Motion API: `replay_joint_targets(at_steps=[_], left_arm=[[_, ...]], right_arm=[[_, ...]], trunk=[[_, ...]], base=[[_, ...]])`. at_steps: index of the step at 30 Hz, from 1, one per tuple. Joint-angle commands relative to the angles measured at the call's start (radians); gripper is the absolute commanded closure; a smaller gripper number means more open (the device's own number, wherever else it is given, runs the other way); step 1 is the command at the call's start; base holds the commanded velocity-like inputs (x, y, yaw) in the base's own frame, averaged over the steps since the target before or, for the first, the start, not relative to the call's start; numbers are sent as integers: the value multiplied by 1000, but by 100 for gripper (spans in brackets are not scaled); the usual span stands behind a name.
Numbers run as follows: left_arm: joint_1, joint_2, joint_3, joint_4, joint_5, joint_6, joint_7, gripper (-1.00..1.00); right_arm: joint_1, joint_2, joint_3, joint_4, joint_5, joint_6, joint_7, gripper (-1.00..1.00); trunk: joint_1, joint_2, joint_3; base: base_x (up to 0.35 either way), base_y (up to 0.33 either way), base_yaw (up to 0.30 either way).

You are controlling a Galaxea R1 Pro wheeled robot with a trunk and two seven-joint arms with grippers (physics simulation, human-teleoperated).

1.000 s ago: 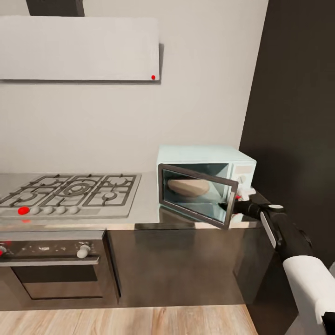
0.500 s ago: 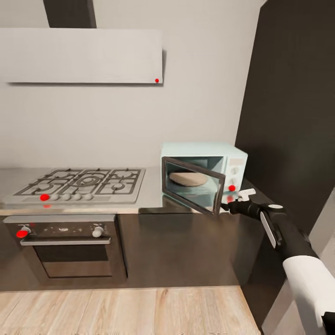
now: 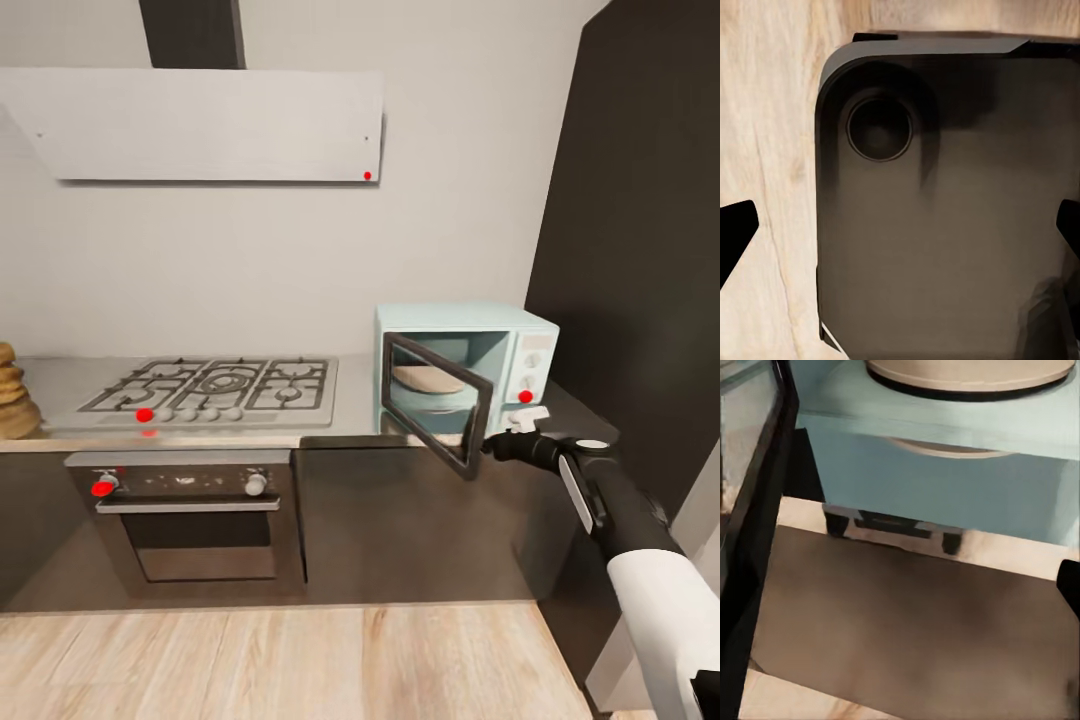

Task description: In the kitchen, take the popcorn bag from the countertop, put it into the microwave, and heat it until the popcorn is cooked so the cooked popcorn ends up inside the bag.

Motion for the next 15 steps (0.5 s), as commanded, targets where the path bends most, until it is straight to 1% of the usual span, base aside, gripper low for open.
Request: replay_joint_targets(at_steps=[1,11,12,13,14,15], left_arm=[[0,0,0,0,5,-2,1,-100],[0,-2,0,0,5,-2,1,-100],[0,-2,0,0,5,-2,1,-100],[0,-2,0,0,5,-2,1,-100],[0,-2,0,0,5,-2,1,-100],[0,-2,0,0,5,-2,1,-100]], right_arm=[[-1,1,-3,-1,7,4,9,-100],[-1,-3,-5,-2,4,4,12,-100],[-1,-20,-5,-1,2,4,13,-100],[-1,-30,-5,-1,1,4,17,-100],[-1,-46,-5,-1,0,4,37,-100],[-1,-53,-5,-1,0,4,59,-100]], trunk=[[0,-1,-1],[0,-1,-1],[0,-1,-1],[0,-1,-1],[0,-1,-1],[0,-1,-1]], base=[[-1,322,0],[0,322,0],[0,322,0],[0,322,0],[0,322,0],[0,322,0]])
